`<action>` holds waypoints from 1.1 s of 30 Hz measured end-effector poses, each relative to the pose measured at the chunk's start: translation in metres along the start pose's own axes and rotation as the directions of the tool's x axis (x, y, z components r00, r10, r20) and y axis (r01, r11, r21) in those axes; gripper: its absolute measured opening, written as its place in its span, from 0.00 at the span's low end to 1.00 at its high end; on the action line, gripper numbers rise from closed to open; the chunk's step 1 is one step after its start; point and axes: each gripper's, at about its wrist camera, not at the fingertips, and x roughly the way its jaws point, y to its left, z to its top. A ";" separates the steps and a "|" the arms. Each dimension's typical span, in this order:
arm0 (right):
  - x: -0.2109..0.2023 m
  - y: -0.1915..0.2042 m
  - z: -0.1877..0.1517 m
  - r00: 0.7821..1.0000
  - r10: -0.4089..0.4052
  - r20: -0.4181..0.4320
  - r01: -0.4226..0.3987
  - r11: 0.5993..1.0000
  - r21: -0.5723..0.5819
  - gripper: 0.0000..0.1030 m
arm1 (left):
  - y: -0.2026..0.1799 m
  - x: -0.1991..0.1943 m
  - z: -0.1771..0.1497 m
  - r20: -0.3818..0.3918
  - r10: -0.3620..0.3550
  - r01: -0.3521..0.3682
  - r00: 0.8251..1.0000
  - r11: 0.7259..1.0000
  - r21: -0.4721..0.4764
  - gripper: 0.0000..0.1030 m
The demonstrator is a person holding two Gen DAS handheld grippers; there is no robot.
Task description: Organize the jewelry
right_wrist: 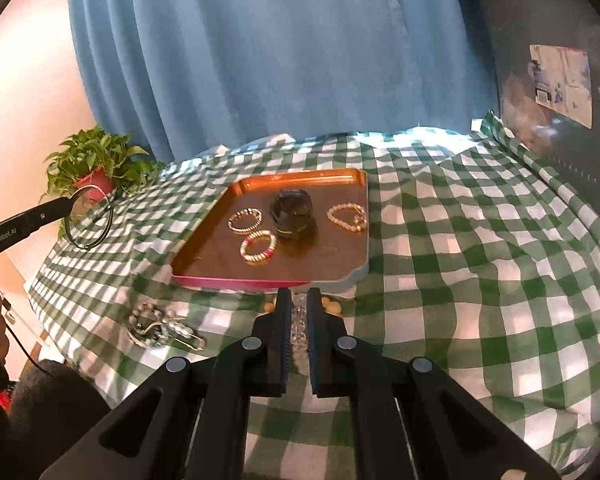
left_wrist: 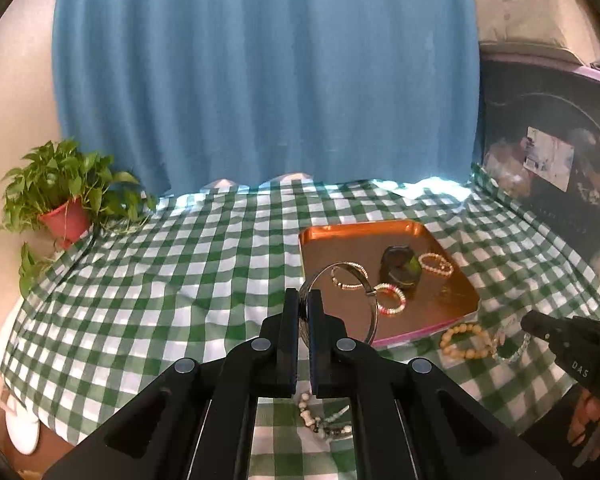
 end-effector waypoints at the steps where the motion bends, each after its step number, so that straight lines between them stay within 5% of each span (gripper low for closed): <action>1: -0.003 0.002 0.001 1.000 0.005 0.003 -0.005 1.000 0.004 0.06 | -0.001 -0.002 0.001 -0.008 0.009 -0.009 1.000 1.000 -0.001 0.03; 12: -0.043 0.046 0.020 0.998 0.054 0.029 -0.053 0.998 -0.039 0.06 | -0.018 -0.029 0.005 -0.025 0.023 -0.024 0.999 0.999 -0.027 0.00; 15: -0.043 0.050 0.022 0.999 0.039 0.023 -0.038 0.998 -0.058 0.06 | -0.014 -0.016 -0.003 -0.078 -0.025 0.024 0.997 1.000 -0.013 0.01; 20: -0.019 0.039 0.003 0.996 0.058 -0.068 -0.059 0.998 -0.022 0.06 | -0.002 0.022 -0.059 -0.264 -0.130 0.114 0.956 0.991 -0.075 0.04; 23: -0.008 0.035 -0.014 0.989 0.102 -0.104 -0.100 0.995 0.024 0.06 | 0.002 0.032 -0.087 -0.300 -0.166 0.140 0.939 0.984 -0.108 0.06; 25: -0.003 0.035 -0.019 0.986 0.123 -0.117 -0.120 0.992 0.031 0.06 | 0.003 0.040 -0.103 -0.320 -0.141 0.119 0.937 0.989 -0.088 0.12; 28: 0.004 0.040 -0.020 0.977 0.167 -0.130 -0.165 0.986 0.026 0.06 | 0.010 0.051 -0.111 -0.326 -0.140 0.115 0.935 0.989 -0.094 0.37; 30: 0.005 0.045 -0.016 0.968 0.219 -0.125 -0.218 0.976 0.018 0.06 | 0.018 0.055 -0.113 -0.307 -0.128 0.097 0.943 0.989 -0.114 0.71; 33: 0.006 0.055 -0.008 0.954 0.280 -0.109 -0.284 0.958 -0.025 0.06 | 0.034 0.065 -0.112 -0.280 -0.134 0.089 0.950 0.982 -0.167 0.75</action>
